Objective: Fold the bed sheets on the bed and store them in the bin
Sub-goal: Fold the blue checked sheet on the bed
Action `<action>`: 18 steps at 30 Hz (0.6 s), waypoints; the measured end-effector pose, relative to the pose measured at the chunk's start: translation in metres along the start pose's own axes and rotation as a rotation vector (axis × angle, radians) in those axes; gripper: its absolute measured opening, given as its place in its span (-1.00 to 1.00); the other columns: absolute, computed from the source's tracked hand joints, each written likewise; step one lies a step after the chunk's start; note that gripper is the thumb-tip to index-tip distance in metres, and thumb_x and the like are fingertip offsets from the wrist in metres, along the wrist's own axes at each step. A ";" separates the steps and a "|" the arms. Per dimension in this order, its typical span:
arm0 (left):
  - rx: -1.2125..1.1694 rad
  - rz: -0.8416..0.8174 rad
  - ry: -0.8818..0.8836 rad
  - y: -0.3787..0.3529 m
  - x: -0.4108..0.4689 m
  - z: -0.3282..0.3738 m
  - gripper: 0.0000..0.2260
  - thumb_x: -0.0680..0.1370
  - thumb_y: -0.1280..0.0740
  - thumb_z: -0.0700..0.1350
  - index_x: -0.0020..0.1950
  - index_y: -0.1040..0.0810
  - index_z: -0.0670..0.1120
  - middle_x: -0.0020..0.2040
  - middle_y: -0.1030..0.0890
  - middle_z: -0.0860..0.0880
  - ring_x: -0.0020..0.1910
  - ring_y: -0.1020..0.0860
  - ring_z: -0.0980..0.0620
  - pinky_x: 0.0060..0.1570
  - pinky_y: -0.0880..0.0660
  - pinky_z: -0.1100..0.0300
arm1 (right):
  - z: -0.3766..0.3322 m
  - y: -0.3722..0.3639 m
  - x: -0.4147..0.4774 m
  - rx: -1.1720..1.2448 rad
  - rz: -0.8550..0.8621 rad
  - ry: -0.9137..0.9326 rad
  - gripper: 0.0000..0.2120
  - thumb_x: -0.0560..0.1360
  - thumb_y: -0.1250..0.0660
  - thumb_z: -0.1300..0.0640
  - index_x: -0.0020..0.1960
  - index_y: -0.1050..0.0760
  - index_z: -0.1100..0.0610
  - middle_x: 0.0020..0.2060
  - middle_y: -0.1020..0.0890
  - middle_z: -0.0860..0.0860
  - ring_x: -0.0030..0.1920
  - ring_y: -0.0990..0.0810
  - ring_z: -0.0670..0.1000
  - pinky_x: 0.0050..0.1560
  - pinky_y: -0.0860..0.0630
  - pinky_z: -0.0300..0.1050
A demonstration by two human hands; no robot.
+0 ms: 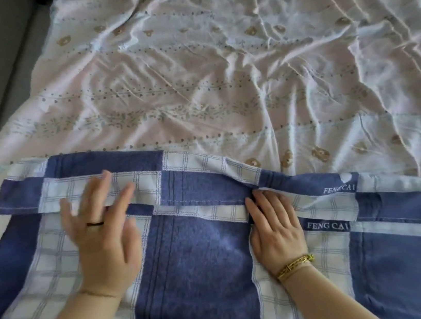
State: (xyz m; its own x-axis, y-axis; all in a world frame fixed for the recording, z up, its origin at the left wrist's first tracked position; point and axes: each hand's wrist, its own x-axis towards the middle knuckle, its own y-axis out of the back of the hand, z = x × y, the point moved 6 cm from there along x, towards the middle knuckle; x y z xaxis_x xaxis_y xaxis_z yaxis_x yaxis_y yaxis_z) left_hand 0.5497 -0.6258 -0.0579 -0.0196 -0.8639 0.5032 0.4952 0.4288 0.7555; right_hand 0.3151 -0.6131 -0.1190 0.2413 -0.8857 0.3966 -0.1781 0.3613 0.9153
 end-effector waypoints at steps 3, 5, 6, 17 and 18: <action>-0.098 -0.232 -0.187 -0.060 0.005 0.080 -0.66 0.64 0.08 -0.01 0.32 -0.32 -0.06 0.40 -0.34 -0.01 0.40 -0.23 0.00 0.42 0.07 0.07 | -0.002 -0.001 0.001 0.046 -0.010 -0.002 -0.60 0.57 0.17 0.12 0.22 -0.35 0.18 0.10 -0.61 0.18 0.19 -0.40 0.11 0.38 -0.11 -0.03; 0.021 -0.370 -0.157 -0.097 0.004 0.089 -0.58 0.64 0.19 0.07 0.34 -0.28 -0.05 0.37 -0.40 -0.13 0.36 -0.24 -0.05 0.40 0.09 0.09 | 0.000 0.000 0.000 0.079 -0.026 -0.022 -0.61 0.57 0.16 0.12 0.21 -0.36 0.18 0.10 -0.61 0.17 0.19 -0.40 0.10 0.39 -0.10 -0.05; 0.082 -0.405 -0.132 -0.109 0.002 0.083 -0.57 0.64 0.20 0.08 0.35 -0.26 -0.05 0.35 -0.42 -0.16 0.36 -0.23 -0.05 0.40 0.10 0.10 | 0.001 0.001 0.000 0.086 -0.029 -0.026 -0.62 0.57 0.15 0.13 0.21 -0.36 0.18 0.10 -0.60 0.17 0.19 -0.40 0.10 0.39 -0.10 -0.05; 0.135 -0.295 -0.115 -0.125 -0.009 0.068 -0.53 0.49 -0.07 0.00 0.39 -0.23 -0.09 0.39 -0.24 -0.15 0.48 0.19 0.21 0.43 0.21 0.19 | 0.117 0.088 -0.042 -0.128 0.162 -0.333 -0.66 0.37 -0.14 0.14 0.13 -0.42 0.09 0.18 -0.48 0.11 0.22 -0.34 0.12 0.45 0.11 -0.05; 0.130 -0.309 -0.108 -0.125 -0.010 0.068 -0.52 0.49 -0.07 0.00 0.39 -0.23 -0.10 0.39 -0.25 -0.15 0.49 0.18 0.20 0.43 0.21 0.19 | 0.147 0.094 -0.052 -0.181 0.105 -0.385 -0.64 0.37 -0.11 0.12 0.12 -0.48 0.14 0.15 -0.54 0.17 0.21 -0.32 0.13 0.44 0.17 -0.11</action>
State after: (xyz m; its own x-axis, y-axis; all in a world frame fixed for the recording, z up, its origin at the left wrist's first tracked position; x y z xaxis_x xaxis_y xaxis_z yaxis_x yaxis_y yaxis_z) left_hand 0.4290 -0.6530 -0.1283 -0.2466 -0.9282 0.2787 0.3369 0.1876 0.9227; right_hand 0.1455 -0.5758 -0.0642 -0.1488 -0.8733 0.4638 -0.0046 0.4697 0.8828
